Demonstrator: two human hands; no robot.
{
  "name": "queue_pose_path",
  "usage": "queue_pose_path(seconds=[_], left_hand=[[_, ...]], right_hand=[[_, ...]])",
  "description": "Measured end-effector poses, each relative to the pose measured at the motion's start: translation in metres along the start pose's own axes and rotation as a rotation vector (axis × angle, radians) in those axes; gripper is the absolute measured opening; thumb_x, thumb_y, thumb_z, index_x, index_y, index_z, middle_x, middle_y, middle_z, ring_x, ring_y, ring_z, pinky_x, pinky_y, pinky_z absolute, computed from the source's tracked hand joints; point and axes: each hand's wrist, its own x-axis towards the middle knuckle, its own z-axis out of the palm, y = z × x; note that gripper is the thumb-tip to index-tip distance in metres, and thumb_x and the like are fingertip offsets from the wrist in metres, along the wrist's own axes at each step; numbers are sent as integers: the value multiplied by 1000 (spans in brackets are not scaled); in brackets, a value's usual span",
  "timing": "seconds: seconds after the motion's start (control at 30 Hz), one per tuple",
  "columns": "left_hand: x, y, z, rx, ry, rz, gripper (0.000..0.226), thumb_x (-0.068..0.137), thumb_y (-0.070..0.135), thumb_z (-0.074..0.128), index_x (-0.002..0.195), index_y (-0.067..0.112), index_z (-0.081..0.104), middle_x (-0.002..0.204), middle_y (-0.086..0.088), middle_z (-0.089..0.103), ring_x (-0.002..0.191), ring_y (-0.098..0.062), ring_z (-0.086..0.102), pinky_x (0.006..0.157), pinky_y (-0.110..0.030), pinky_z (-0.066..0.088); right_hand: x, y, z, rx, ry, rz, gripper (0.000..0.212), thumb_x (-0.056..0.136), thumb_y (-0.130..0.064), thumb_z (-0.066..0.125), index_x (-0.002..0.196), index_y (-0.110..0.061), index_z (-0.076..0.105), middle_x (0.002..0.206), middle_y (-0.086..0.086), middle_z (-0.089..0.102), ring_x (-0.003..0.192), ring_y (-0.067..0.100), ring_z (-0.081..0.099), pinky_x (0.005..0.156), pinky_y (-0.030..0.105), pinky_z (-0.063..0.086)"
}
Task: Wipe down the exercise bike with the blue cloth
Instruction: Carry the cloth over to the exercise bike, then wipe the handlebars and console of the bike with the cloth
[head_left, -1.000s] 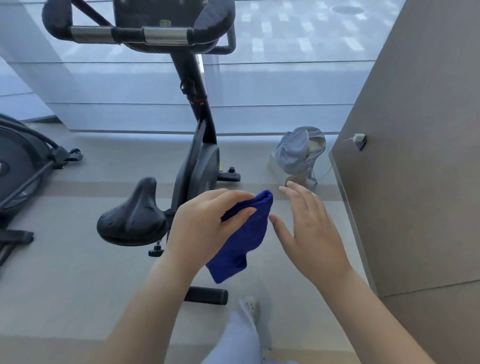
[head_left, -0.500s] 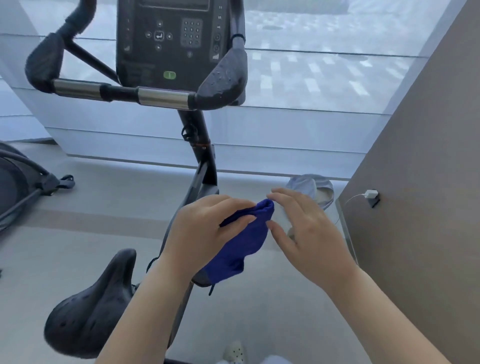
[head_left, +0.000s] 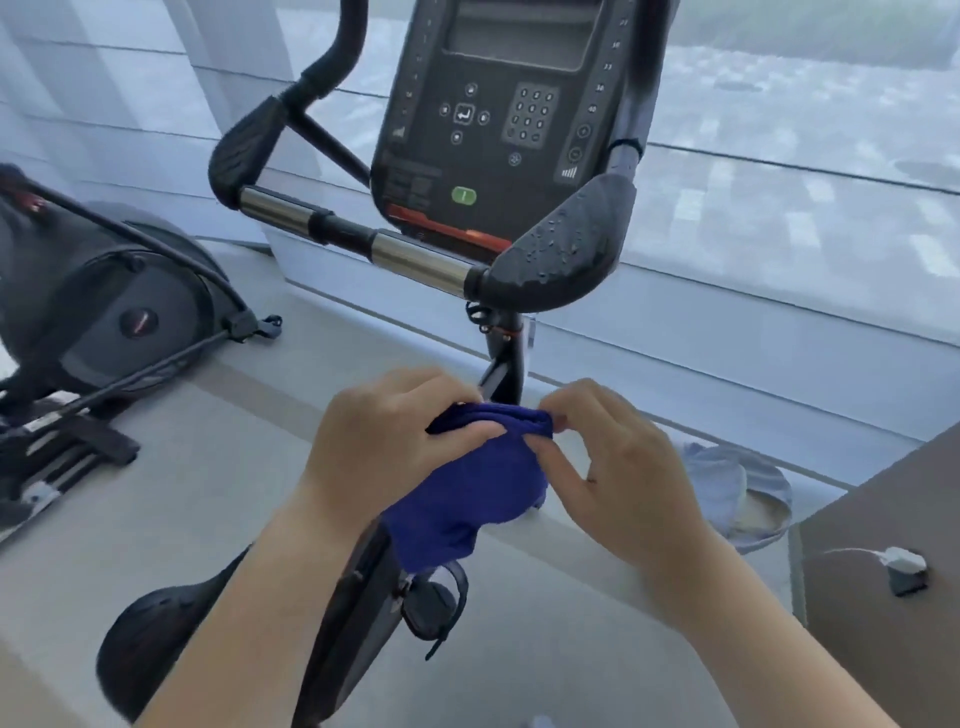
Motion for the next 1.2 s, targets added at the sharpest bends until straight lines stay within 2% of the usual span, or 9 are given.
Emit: queue_pose_path(seconds=[0.13, 0.3, 0.4, 0.6, 0.77, 0.9, 1.0, 1.13, 1.2], left_hand=[[24, -33, -5, 156, 64, 19, 52, 84, 59, 55, 64, 12, 63, 58, 2, 57, 51, -19, 51, 42, -33, 44], [73, -64, -19, 215, 141, 122, 50, 81, 56, 64, 64, 9, 61, 61, 1, 58, 53, -18, 50, 42, -33, 42], [103, -85, -21, 225, 139, 150, 49, 80, 57, 64, 66, 10, 63, 64, 1, 60, 56, -19, 54, 44, -33, 44], [159, -122, -8, 178, 151, 271, 46, 77, 55, 64, 63, 11, 60, 60, 2, 55, 54, -18, 49, 43, -30, 39], [187, -149, 18, 108, 175, 339, 43, 72, 54, 65, 64, 13, 58, 61, 4, 54, 59, -9, 41, 50, -20, 26], [189, -165, 41, 66, 210, 403, 42, 72, 54, 67, 65, 13, 59, 61, 4, 54, 61, -9, 42, 52, -18, 22], [185, -172, 52, 51, 179, 412, 43, 72, 55, 66, 65, 13, 59, 61, 4, 54, 57, -13, 47, 49, -20, 25], [180, -176, 57, 50, 103, 417, 41, 73, 57, 62, 69, 16, 59, 65, 7, 53, 60, -11, 45, 50, -21, 23], [181, -176, 55, 83, 71, 414, 42, 74, 58, 60, 76, 16, 61, 71, 5, 56, 64, -15, 50, 50, -23, 30]], right_hand=[[39, 11, 12, 41, 11, -96, 8, 85, -20, 55, 89, -15, 58, 80, -7, 56, 72, 12, 50, 60, 24, 42], [91, 11, 15, 23, 97, -126, 5, 85, -18, 63, 86, -13, 60, 78, -6, 56, 70, 14, 49, 54, 30, 45], [118, 12, 19, -45, 133, -123, 7, 85, -20, 64, 86, -14, 61, 78, -5, 54, 70, 13, 47, 54, 28, 43], [158, 19, 27, -195, 219, -37, 9, 83, -22, 65, 84, -15, 60, 76, -7, 49, 70, 10, 40, 54, 21, 28], [177, 25, 35, -311, 257, 7, 11, 82, -26, 63, 83, -15, 61, 79, -4, 52, 74, 16, 48, 53, 24, 33], [184, 32, 43, -376, 244, 44, 10, 81, -23, 69, 82, -14, 63, 80, 0, 54, 76, 22, 54, 52, 29, 43], [185, 36, 51, -430, 209, 68, 12, 79, -23, 72, 81, -15, 64, 79, 0, 52, 74, 22, 52, 52, 28, 41], [189, 37, 55, -480, 150, 78, 13, 77, -23, 73, 77, -15, 62, 77, -1, 49, 73, 22, 50, 52, 29, 40], [192, 37, 55, -491, 115, 83, 14, 76, -23, 74, 75, -16, 62, 77, -2, 47, 73, 22, 48, 54, 31, 40]])
